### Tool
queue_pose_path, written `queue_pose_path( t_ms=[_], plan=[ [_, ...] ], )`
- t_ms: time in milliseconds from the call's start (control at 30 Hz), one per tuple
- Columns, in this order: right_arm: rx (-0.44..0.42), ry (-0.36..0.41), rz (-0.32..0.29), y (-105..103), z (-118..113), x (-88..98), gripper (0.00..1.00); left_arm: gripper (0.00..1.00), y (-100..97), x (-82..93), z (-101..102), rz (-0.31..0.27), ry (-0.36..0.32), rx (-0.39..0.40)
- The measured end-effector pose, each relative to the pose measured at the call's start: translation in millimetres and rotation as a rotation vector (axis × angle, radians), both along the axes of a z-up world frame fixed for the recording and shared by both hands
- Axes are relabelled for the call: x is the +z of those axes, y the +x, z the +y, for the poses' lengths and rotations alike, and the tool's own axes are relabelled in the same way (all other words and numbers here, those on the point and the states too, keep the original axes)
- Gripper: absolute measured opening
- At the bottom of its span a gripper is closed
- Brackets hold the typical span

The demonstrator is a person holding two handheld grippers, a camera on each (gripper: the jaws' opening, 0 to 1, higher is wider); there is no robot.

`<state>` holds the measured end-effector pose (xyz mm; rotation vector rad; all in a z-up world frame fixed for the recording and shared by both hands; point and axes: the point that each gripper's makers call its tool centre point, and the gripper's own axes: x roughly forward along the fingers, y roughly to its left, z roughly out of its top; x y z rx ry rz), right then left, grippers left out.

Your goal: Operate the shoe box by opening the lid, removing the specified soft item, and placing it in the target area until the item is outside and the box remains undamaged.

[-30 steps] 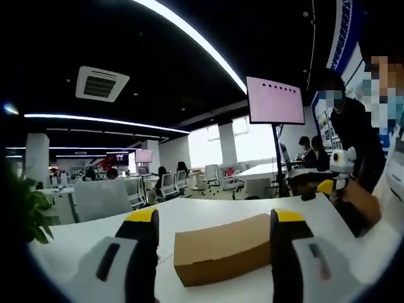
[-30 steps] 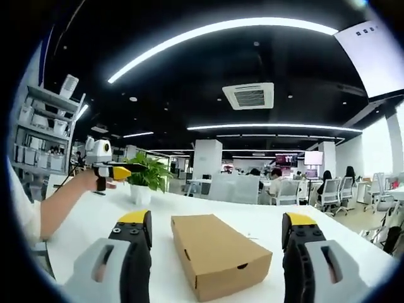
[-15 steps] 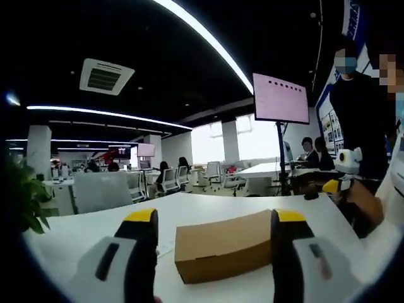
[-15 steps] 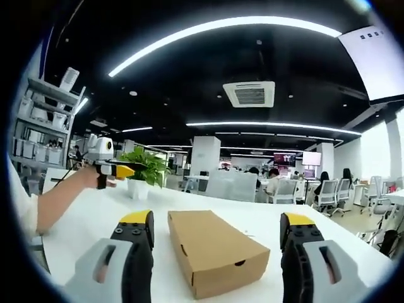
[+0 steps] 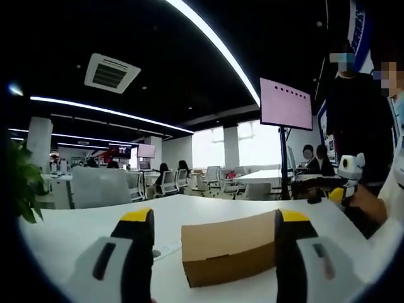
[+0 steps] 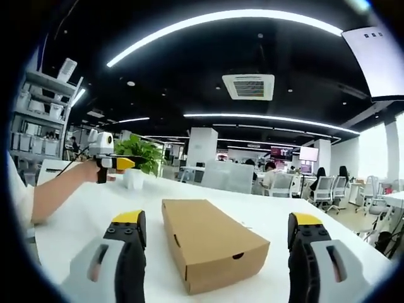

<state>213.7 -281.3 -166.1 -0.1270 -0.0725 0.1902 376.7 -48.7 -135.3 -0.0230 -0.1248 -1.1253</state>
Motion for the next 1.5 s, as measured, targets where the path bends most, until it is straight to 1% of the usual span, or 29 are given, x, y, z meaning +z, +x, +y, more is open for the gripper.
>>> queue_pose_path(
  t_ms=[133, 233, 333, 367, 400, 433, 500, 567, 600, 633, 667, 700, 733, 767, 800, 833, 900, 1000, 1133, 1167, 1200, 1233, 1267, 1367, 1500],
  plan=[
    [-0.003, 0.008, -0.008, 0.0, -1.0, 0.5, 0.96, 0.84, 0.6, -2.2, -4.7, -0.006, -0.003, -0.018],
    [-0.004, -0.002, -0.005, 2.2, -0.9, -1.6, 0.96, 0.84, 3.6, -11.1, -8.0, 0.012, 0.021, -0.021],
    [-0.006, -0.015, -0.003, 5.0, -2.3, 1.0, 0.96, 0.85, 4.2, -14.0, -12.1, 0.027, 0.028, -0.050],
    [-0.010, -0.018, -0.009, 5.3, -3.4, 4.5, 0.96, 0.85, 3.8, -16.0, -16.9, 0.023, 0.056, -0.071],
    [-0.012, -0.020, -0.017, 5.3, -3.8, 7.3, 0.96, 0.85, 2.8, -21.1, -19.7, 0.018, 0.101, -0.086],
    [-0.015, -0.018, -0.030, 5.4, -4.0, 11.6, 0.96, 0.86, 4.3, -24.8, -23.0, 0.017, 0.137, -0.087],
    [-0.013, -0.018, -0.036, 6.0, -2.8, 14.2, 0.96, 0.86, 6.8, -22.8, -27.8, 0.010, 0.128, -0.080],
    [-0.009, -0.025, -0.032, 7.2, -1.0, 14.2, 0.96, 0.80, 9.3, -22.7, -32.3, 0.006, 0.112, -0.092],
    [-0.009, -0.028, -0.031, 7.5, -0.9, 13.9, 0.96, 0.79, 9.9, -23.5, -33.0, 0.008, 0.114, -0.093],
    [-0.009, -0.028, -0.031, 7.8, -0.7, 13.8, 0.96, 0.82, 12.0, -28.1, -34.7, 0.024, 0.129, -0.088],
    [-0.004, -0.024, -0.020, 8.1, 0.8, 12.3, 0.97, 0.85, 16.0, -33.2, -35.9, 0.026, 0.145, -0.077],
    [0.002, -0.021, -0.014, 8.0, 2.4, 11.2, 0.99, 0.87, 17.7, -35.1, -36.9, 0.024, 0.145, -0.075],
    [0.007, -0.010, -0.010, 8.4, 3.4, 10.4, 1.00, 0.87, 19.0, -37.2, -37.6, 0.017, 0.139, -0.077],
    [0.012, 0.010, 0.010, 8.7, 4.0, 7.4, 1.00, 0.86, 18.8, -36.2, -38.4, 0.016, 0.124, -0.089],
    [0.007, 0.032, 0.036, 10.3, 2.5, 3.3, 1.00, 0.86, 17.6, -35.4, -40.5, 0.031, 0.096, -0.113],
    [0.005, 0.040, 0.044, 12.2, 2.2, 0.7, 1.00, 0.87, 18.2, -35.8, -41.3, 0.031, 0.092, -0.119],
    [0.004, 0.041, 0.032, 14.2, 3.1, -2.7, 1.00, 0.87, 21.5, -38.2, -42.8, 0.034, 0.104, -0.112],
    [-0.001, 0.043, 0.040, 17.3, 3.8, -10.2, 1.00, 0.88, 22.3, -41.9, -43.4, 0.020, 0.118, -0.114],
    [0.001, 0.030, 0.017, 19.5, 7.8, -12.1, 1.00, 0.88, 24.5, -43.0, -41.1, 0.029, 0.118, -0.104],
    [0.001, 0.024, 0.016, 20.1, 8.8, -13.0, 1.00, 0.85, 24.1, -46.8, -39.7, 0.022, 0.146, -0.105],
    [0.003, 0.019, 0.017, 21.8, 10.2, -14.4, 1.00, 0.81, 26.3, -56.1, -36.3, 0.051, 0.192, -0.086],
    [0.004, 0.018, 0.019, 22.5, 11.0, -15.5, 1.00, 0.80, 27.2, -57.6, -35.7, 0.056, 0.198, -0.080],
    [0.002, 0.021, 0.018, 23.5, 10.6, -16.5, 1.00, 0.82, 27.9, -57.8, -36.6, 0.043, 0.191, -0.077],
    [-0.022, 0.030, 0.012, 26.4, 6.2, -22.0, 1.00, 0.82, 34.3, -64.0, -32.8, 0.053, 0.191, -0.082],
    [-0.017, 0.034, 0.038, 33.8, 6.5, -33.7, 0.99, 0.83, 43.4, -62.7, -31.9, 0.059, 0.156, -0.071]
  ],
)
